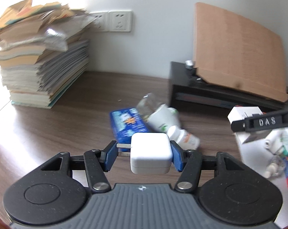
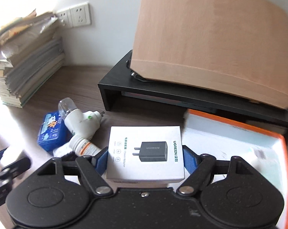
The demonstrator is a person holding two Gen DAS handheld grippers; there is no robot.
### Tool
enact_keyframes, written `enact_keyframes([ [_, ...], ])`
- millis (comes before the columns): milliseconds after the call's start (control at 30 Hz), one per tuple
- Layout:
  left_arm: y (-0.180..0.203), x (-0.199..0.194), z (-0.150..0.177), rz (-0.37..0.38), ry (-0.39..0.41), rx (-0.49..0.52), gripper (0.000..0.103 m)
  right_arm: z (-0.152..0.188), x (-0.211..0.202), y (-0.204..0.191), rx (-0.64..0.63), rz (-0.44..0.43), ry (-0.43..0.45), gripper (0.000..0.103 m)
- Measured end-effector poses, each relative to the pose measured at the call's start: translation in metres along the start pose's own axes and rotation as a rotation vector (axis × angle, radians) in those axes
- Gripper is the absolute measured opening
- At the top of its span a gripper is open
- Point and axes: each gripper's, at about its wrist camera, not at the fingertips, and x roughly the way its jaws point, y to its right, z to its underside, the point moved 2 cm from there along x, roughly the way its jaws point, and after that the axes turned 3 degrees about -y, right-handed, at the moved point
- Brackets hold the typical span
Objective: Organize rigid objects
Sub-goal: 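Lift both held items and carry them over the white box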
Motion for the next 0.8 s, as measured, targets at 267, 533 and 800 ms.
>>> enact_keyframes([
  [267,0.049,-0.025,0.003,0.133,0.021,0.091,0.059,0.053,-0.071,0.017,0.082,0.106,0.044,0.092],
  [533,0.102,-0.042,0.020,0.267,0.010,0.190,0.059,0.111,-0.120,0.056,0.232,0.232,0.053,0.092],
  [800,0.147,-0.048,0.035,0.368,0.013,0.267,0.059,0.147,-0.155,0.084,0.328,0.312,0.071,0.092],
])
